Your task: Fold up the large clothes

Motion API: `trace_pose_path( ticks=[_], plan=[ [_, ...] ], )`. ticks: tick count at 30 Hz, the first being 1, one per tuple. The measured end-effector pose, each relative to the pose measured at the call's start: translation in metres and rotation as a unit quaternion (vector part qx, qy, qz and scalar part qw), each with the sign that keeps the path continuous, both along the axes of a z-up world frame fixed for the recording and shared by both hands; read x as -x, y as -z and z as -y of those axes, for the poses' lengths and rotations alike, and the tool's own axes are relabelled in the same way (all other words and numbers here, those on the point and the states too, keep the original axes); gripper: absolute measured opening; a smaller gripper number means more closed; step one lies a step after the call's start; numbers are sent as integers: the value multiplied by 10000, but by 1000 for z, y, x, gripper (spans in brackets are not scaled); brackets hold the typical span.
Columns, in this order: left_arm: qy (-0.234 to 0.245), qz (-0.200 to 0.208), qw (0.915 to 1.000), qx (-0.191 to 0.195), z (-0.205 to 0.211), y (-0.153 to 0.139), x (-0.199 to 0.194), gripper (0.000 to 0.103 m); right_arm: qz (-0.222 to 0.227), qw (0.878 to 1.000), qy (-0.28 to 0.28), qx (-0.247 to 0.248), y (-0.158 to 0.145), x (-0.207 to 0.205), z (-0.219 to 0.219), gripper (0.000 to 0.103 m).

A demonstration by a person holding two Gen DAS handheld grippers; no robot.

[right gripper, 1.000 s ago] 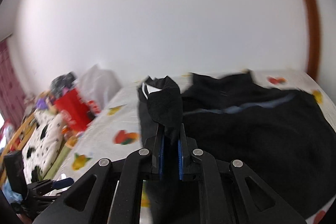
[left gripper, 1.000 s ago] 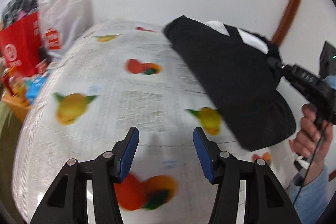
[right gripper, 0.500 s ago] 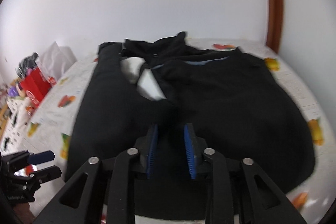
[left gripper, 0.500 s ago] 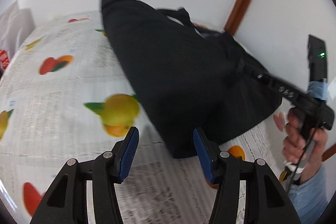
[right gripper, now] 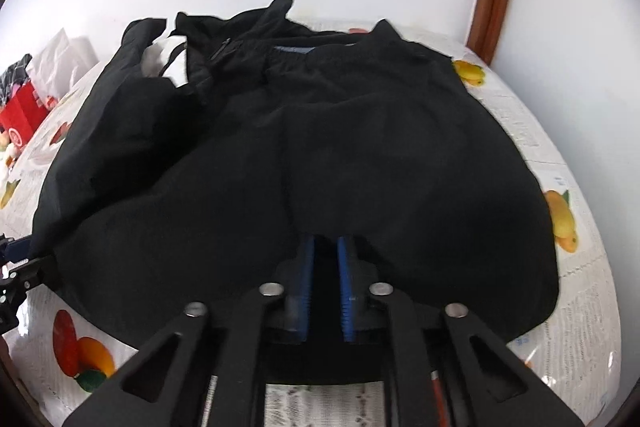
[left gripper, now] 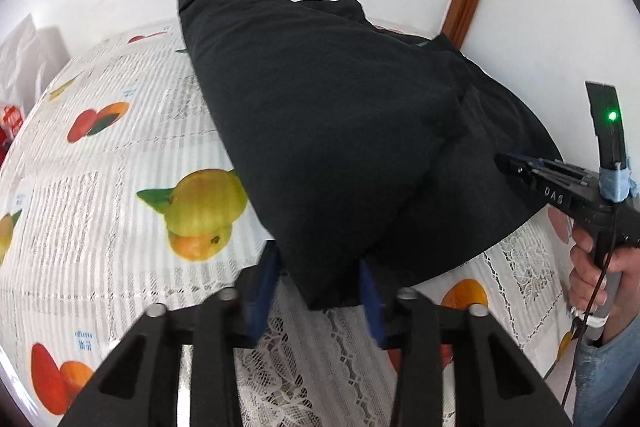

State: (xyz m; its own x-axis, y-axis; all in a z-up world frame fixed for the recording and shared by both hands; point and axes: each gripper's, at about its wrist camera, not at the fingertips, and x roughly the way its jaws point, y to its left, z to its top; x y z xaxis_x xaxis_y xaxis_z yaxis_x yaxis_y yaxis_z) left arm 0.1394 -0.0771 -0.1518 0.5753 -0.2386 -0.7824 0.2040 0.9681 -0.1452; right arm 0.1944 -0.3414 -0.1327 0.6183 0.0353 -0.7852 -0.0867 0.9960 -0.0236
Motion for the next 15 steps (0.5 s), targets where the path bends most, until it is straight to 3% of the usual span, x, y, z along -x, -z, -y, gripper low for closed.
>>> trace_pose_path(
  ticks=[2,5,15],
  plan=[
    [-104,-5,9999,87,-7,0,4,16,-8,10000,-48,74,0,0,-5,8],
    [-245,60,9996,107,-20,0,8,7,36,10000,-50,20,1,2,-12,6],
    [-853,-60,9958,317,-93,-3,21,5,-85,9970,-595,-485,0,-4,-63,3]
  ],
)
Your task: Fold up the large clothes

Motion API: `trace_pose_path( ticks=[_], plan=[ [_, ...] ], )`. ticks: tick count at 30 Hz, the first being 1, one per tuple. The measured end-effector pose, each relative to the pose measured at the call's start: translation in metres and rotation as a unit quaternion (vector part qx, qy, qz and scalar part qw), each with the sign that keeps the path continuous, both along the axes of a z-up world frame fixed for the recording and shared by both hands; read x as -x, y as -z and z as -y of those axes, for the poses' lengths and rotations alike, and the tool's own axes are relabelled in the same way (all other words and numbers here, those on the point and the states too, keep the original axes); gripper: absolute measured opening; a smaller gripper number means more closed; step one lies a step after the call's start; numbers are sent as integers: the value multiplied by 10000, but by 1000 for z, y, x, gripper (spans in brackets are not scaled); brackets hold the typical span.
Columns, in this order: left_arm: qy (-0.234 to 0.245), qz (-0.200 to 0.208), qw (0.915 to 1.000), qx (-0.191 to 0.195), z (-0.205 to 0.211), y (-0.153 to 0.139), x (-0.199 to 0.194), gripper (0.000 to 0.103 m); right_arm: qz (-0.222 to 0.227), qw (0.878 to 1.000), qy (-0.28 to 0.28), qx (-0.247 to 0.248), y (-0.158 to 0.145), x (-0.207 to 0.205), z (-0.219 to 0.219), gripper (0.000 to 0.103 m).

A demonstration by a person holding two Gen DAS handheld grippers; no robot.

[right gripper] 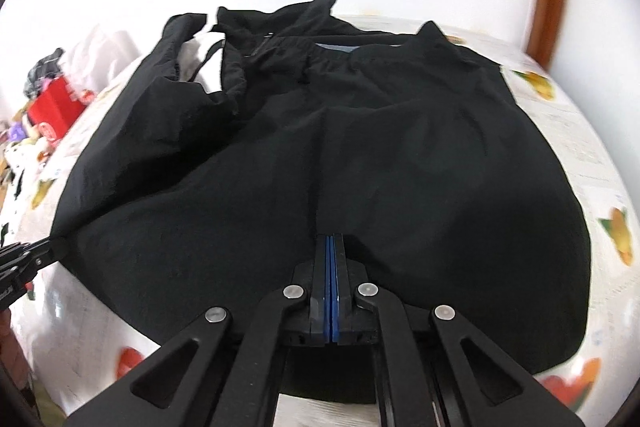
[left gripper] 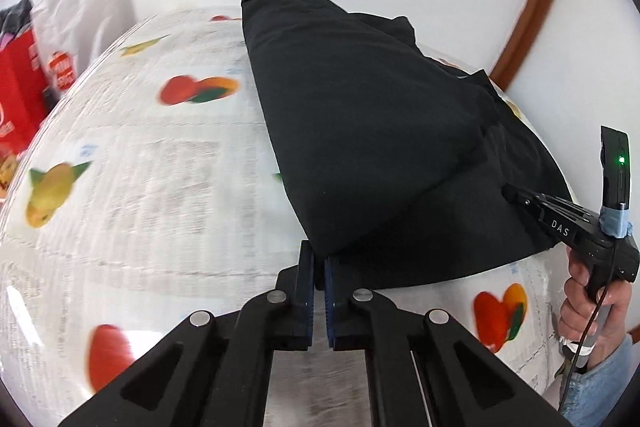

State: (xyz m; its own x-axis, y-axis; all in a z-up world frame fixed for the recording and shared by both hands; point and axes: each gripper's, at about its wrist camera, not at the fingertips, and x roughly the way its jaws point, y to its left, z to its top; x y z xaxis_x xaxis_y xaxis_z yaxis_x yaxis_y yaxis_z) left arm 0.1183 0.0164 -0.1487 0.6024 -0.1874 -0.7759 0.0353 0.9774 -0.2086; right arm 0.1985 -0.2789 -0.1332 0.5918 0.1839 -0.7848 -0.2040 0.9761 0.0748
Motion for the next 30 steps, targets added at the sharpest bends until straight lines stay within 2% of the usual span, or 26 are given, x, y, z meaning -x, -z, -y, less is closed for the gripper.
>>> trace_pose_path(
  ticks=[6,7,8,9,10,11,13,17,21,25,27,28,29,30],
  plan=[
    [105,-188,9996,201,-13,1,3,9,-41,9994,-345,10,-11,0,-23,3],
    [173,-200,9994,216,-12,1,3,17,58,9991,-410,-75,-21,3,-23,8],
    [202,-189,9993,245,-12,0,1,33,130,9988,-451,-111,-29,3,-24,22],
    [223,-150,9992,299,-11,-1,0,42,189,9984,-505,-148,-36,3,-25,34],
    [267,-60,9988,396,-9,-3,1,57,263,9974,-634,-240,-47,1,-30,60],
    [320,21,9984,465,-9,-4,0,60,325,9965,-708,-306,-53,0,-32,70],
    [402,106,9980,482,-6,-8,-5,62,467,9942,-849,-464,-67,-4,-42,71],
    [392,23,9987,334,10,-4,-19,64,303,9917,-1040,-697,-70,-29,-64,75],
    [372,-30,9992,168,12,0,-27,67,-89,9927,-1032,-621,-51,-58,-88,75],
    [381,-123,9992,78,13,4,-32,69,-504,9876,-1046,-1052,-28,-86,-95,75],
    [397,-137,9991,15,15,4,-33,69,-582,9866,-1032,-1118,-21,-91,-100,74],
    [395,-140,9991,-7,14,4,-32,69,-597,9861,-1054,-1136,-19,-92,-104,65],
    [384,-138,9992,-44,15,5,-32,69,-574,9857,-1095,-1147,-19,-91,-106,48],
    [375,-132,9992,-96,17,5,-31,69,-519,9851,-1169,-1147,-21,-89,-108,37]
  ],
)
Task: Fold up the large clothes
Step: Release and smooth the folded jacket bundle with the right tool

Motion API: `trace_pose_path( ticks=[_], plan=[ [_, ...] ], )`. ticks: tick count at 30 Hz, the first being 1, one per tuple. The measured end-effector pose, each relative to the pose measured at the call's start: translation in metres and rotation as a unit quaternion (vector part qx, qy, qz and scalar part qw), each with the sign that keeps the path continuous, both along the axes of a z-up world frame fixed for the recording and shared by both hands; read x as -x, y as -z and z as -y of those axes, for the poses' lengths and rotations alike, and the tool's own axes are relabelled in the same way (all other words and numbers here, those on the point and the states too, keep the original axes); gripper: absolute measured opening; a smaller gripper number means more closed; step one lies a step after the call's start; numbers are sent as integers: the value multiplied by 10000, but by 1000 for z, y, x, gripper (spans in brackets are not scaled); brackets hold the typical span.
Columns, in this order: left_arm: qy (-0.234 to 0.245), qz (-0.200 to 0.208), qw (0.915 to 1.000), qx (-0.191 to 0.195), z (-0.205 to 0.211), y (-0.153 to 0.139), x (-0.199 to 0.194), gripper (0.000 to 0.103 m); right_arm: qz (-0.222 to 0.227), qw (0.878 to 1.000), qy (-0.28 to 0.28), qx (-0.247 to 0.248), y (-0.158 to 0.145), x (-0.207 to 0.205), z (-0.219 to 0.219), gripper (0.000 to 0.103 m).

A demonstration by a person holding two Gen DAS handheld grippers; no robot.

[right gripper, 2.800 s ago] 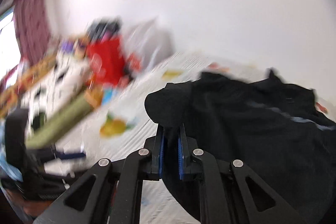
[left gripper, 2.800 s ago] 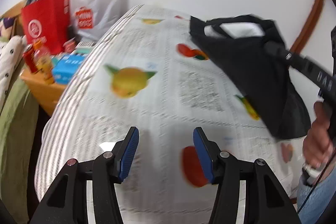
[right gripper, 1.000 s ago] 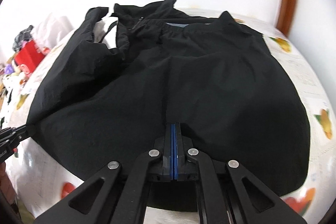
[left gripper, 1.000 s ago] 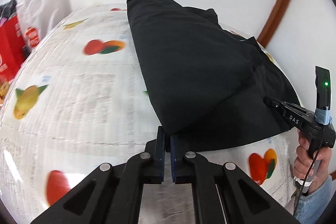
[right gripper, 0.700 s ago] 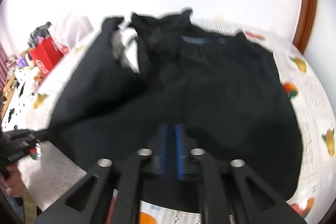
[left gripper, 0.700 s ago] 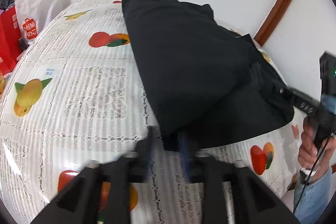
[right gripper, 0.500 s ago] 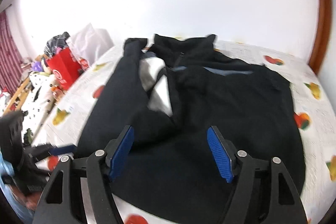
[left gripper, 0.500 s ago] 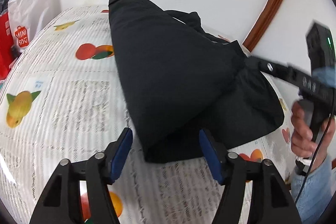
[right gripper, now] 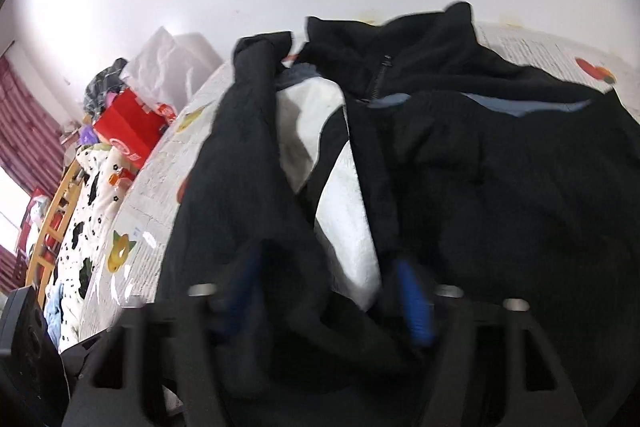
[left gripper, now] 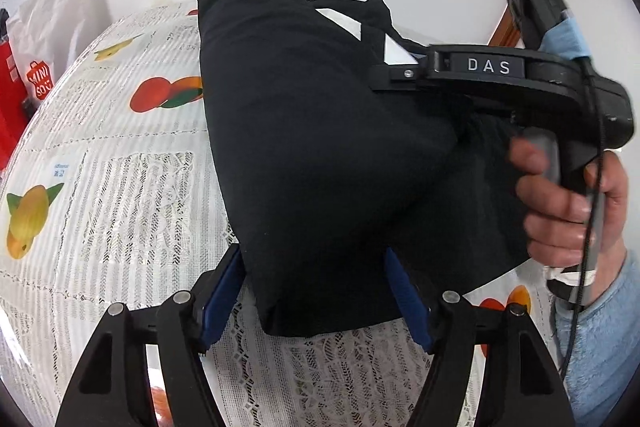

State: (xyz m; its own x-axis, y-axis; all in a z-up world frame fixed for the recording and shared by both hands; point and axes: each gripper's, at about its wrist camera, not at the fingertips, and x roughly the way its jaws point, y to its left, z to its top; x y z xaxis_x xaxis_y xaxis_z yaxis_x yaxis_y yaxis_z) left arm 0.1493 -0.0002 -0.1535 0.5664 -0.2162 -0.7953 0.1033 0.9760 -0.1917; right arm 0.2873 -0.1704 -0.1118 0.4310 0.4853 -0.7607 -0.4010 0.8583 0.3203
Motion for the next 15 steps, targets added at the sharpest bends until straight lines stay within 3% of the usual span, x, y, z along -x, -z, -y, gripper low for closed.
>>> trace_pose_path(
  ticks=[1,2,6,9,12,15],
  plan=[
    [-8,12,10000,-73,1,0,0,70,89,9999,-74,29,-4,3,-3,17],
    [-31,24,9999,-142,3,1,1,71,202,9997,-141,18,-10,7,-2,12],
    [-66,24,9995,-306,5,1,0,71,772,9963,-76,-359,-39,31,19,8],
    [-50,46,9986,-517,12,3,-3,71,1322,9868,342,-867,-59,65,64,7],
    [-45,66,9981,-611,15,4,-3,72,1606,9780,835,-1036,-60,93,101,7],
    [-14,84,9976,-680,17,5,-4,74,1507,9740,1306,-1076,-42,114,130,7]
  ],
)
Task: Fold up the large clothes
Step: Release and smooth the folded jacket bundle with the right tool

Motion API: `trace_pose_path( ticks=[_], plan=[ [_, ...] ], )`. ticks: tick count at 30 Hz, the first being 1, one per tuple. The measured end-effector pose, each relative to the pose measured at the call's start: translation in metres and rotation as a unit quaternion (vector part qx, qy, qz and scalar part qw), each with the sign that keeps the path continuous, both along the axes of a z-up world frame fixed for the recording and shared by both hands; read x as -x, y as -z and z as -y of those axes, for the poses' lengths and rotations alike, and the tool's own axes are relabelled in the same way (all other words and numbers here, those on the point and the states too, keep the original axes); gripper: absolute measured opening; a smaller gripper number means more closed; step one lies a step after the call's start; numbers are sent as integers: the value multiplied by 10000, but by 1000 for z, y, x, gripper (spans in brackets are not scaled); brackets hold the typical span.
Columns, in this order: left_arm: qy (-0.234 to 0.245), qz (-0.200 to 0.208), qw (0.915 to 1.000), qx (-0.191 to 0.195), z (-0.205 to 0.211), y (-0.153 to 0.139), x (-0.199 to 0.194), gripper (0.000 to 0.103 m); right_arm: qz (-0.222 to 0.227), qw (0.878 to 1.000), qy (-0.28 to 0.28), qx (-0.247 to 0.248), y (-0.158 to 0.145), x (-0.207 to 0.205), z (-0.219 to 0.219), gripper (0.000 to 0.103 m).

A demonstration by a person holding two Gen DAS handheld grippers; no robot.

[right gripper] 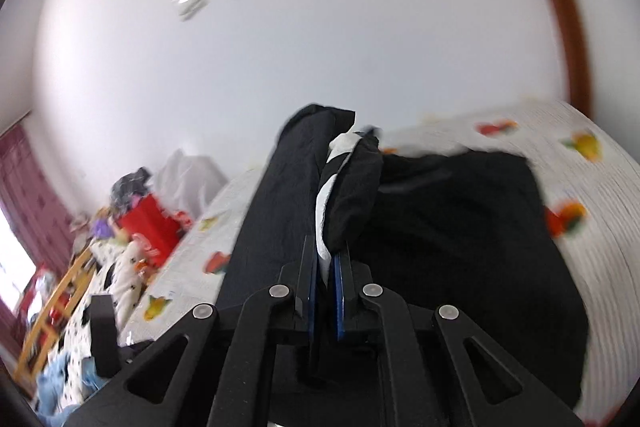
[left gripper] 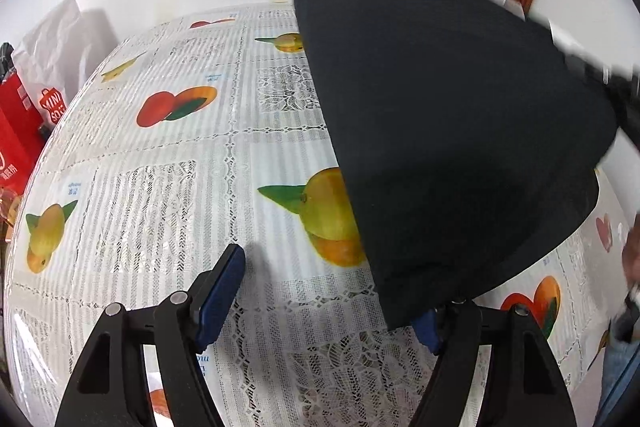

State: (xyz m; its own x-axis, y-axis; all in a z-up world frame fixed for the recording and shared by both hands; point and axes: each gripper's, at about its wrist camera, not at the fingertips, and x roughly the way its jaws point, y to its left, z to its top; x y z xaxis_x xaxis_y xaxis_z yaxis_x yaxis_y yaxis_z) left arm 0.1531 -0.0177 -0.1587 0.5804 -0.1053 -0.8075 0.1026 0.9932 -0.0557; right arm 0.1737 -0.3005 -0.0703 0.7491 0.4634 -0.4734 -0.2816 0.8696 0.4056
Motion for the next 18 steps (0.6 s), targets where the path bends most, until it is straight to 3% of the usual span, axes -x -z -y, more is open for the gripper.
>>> trace_pose_path(
  ticks=[5,6,13,18],
  plan=[
    [107,106,9999,-20,3,-1,3,71,-897,9944,342,452,51,0,11,11],
    [132,113,9998,52,2,-2,4,71,-948,9938,353,454,54,0,14,12],
    [338,299,9987,224,8,-9,12,70,-1002,9935,303,440,50,-6,20,48],
    [606,392,9969,298,27,-21,26,70,-1088,9916,106,685,56,-17,16,49]
  ],
)
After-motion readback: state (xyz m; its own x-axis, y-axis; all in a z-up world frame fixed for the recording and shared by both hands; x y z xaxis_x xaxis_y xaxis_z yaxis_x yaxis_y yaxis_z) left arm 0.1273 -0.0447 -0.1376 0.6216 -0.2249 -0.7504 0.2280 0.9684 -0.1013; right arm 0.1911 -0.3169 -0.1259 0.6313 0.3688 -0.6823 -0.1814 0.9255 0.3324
